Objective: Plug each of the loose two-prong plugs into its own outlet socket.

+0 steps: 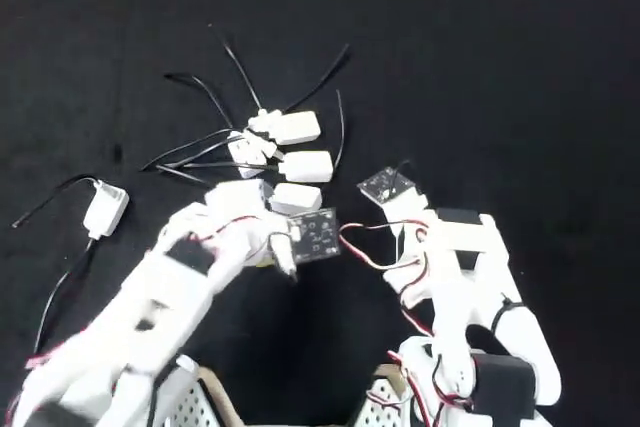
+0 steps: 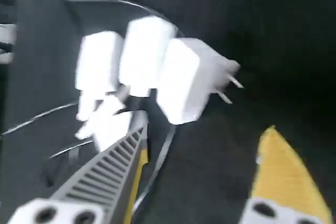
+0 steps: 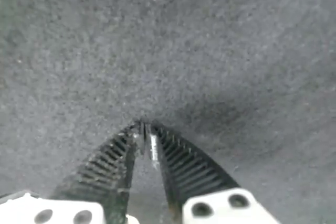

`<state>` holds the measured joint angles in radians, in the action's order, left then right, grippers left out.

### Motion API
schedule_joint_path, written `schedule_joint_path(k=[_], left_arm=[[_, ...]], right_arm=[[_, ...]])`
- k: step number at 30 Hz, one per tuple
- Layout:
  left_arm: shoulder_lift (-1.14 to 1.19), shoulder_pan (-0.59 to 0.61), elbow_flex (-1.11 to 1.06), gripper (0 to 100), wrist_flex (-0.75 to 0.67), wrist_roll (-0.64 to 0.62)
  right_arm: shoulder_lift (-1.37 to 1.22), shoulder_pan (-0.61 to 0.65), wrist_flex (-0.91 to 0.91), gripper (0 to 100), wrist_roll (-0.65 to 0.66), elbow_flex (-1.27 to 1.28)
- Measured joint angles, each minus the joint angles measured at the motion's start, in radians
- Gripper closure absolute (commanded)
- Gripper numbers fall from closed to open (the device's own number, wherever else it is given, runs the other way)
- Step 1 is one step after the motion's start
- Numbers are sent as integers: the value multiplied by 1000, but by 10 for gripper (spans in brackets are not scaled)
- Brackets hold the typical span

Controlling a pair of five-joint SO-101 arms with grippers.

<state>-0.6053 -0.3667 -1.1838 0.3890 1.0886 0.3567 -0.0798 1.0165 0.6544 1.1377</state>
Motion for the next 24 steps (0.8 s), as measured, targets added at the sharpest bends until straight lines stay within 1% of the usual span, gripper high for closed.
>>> schedule_joint_path(k=[5, 8, 11, 15, 18, 22, 24], left_arm=[[348, 20, 212, 647, -26, -40], [450, 37, 307, 647, -25, -64], [473, 37, 331, 666, -25, -86], [486, 25, 336, 766, -31, -91], [494, 23, 336, 830, -89, -91], [494, 41, 342, 919, -118, -91], [494, 40, 342, 943, -118, -91]], right_arm=[[0, 0, 0, 986, 0, 0], [0, 0, -2, 986, 0, 0], [0, 0, -8, 986, 0, 2], [0, 0, -9, 986, 0, 2], [0, 0, -9, 986, 0, 2], [0, 0, -9, 986, 0, 2], [0, 0, -9, 986, 0, 2]])
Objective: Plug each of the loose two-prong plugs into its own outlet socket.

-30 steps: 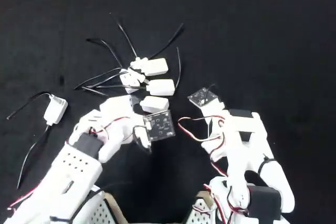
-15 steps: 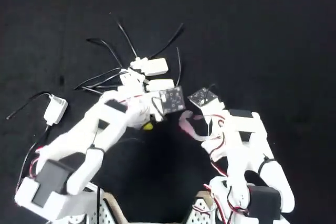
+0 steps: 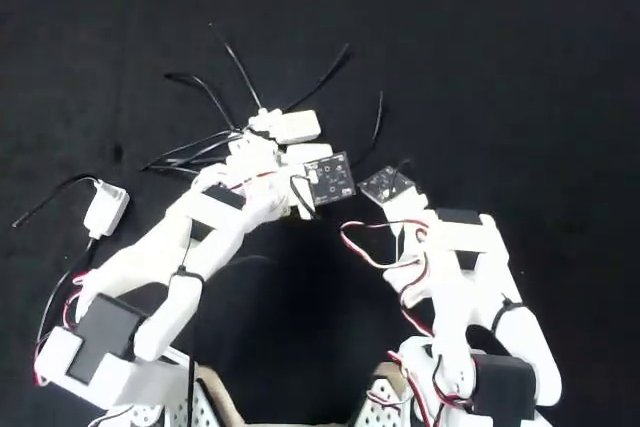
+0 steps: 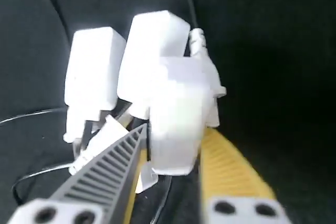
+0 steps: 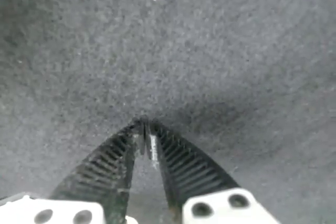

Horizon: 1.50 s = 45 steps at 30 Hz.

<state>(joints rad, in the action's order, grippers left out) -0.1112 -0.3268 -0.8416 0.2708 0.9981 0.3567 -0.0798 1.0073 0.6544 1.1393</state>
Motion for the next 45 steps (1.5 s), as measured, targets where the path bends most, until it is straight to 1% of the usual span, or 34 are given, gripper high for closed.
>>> schedule_joint_path(k=[7, 11, 13, 16, 22, 25, 29, 32, 35, 37, 40, 43, 45], left_arm=[[0, -3, -28, 947, -5, 2], [-11, -3, -51, 973, -3, 2], [-55, -3, -57, 971, 61, 2], [-184, -3, -57, 970, 227, 2], [-588, -3, -153, 967, 612, 0], [-816, -2, -265, 966, 717, 41], [-1106, 77, -456, 966, 735, 94], [-1293, 170, -608, 954, 661, 138], [-1439, 253, -769, 857, 537, 181], [-1499, 285, -841, 791, 499, 186], [-1557, 308, -842, 738, 525, 138], [-1591, 305, -839, 733, 588, 117], [-1616, 295, -821, 733, 660, 115]], right_arm=[[0, 0, 0, 986, 0, 0], [0, 0, 0, 986, 0, 0], [0, 0, 0, 986, 0, 0], [0, 0, 0, 986, 0, 0], [0, 0, 0, 986, 0, 0], [0, 0, 0, 986, 0, 0], [0, 0, 0, 986, 0, 0], [0, 0, 0, 986, 0, 0], [0, 0, 0, 986, 0, 0], [0, 0, 0, 986, 0, 0], [0, 0, 0, 986, 0, 0], [0, 0, 0, 986, 0, 0], [0, 0, 0, 986, 0, 0]])
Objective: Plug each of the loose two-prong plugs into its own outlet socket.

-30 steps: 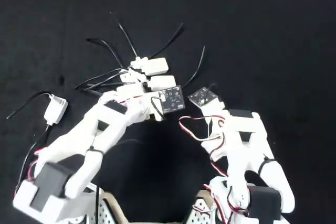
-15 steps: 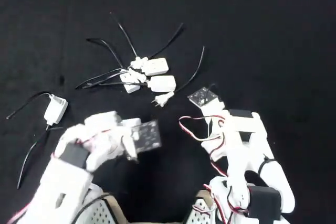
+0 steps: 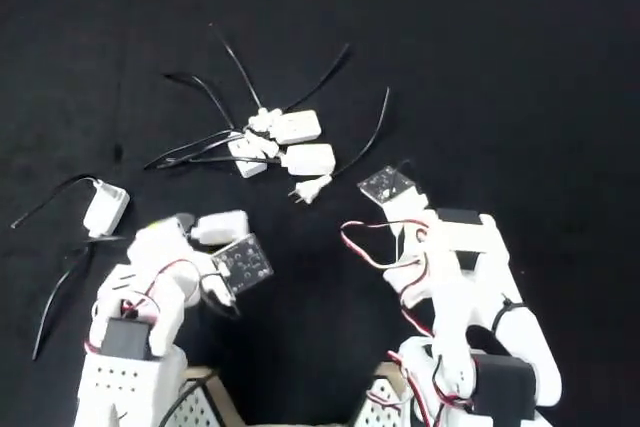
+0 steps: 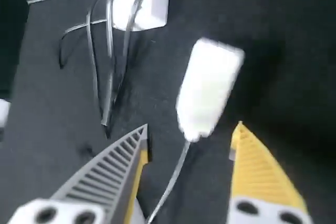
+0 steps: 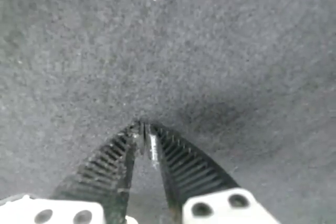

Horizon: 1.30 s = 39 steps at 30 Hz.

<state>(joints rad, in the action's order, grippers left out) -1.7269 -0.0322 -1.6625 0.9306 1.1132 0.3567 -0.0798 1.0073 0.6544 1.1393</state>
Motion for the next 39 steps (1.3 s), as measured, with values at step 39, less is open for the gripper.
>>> schedule_joint_path(k=[39], left_arm=[[-89, 367, -12, 736, 285, -453]], right_arm=[[-123, 543, -359, 887, -1438, -319]])
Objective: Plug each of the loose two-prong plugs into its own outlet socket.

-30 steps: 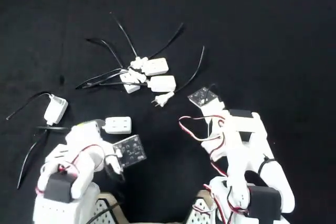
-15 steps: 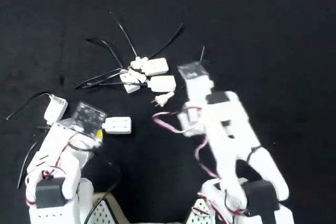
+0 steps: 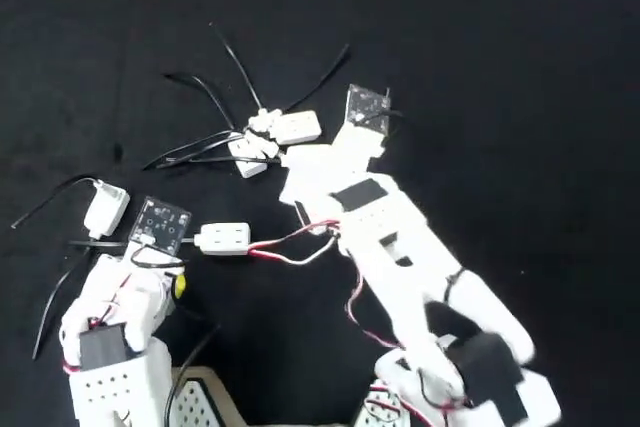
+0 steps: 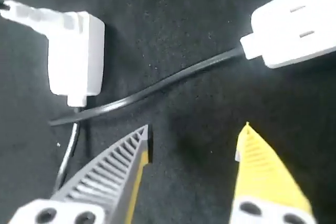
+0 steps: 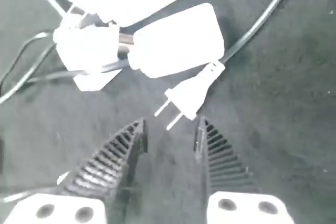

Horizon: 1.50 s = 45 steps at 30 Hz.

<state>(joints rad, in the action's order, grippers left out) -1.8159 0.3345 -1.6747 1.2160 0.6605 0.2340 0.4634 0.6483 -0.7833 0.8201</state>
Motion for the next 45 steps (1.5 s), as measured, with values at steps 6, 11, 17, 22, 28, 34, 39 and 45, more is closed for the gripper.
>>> schedule_joint_path(k=[6, 11, 17, 22, 28, 34, 39, 45], left_arm=[[0, 0, 0, 736, 0, 12], [0, 0, 0, 736, 0, 12], [0, 0, 0, 736, 0, 12], [0, 0, -2, 736, 0, 12], [0, 0, -2, 736, 0, 14], [0, 0, -2, 736, 0, 15], [0, 0, -2, 736, -17, 15], [0, -17, -5, 736, -20, 15]], right_arm=[[-247, -66, -15, 900, -91, -123], [-354, -77, -17, 900, -106, -206], [-365, -78, -17, 902, -106, -213], [-365, -61, -20, 944, -107, -213], [-367, -57, 46, 987, -71, -244], [-367, -69, 284, 987, 6, -327], [-250, -69, 454, 987, 84, -336], [25, -71, 595, 987, 157, -334]])
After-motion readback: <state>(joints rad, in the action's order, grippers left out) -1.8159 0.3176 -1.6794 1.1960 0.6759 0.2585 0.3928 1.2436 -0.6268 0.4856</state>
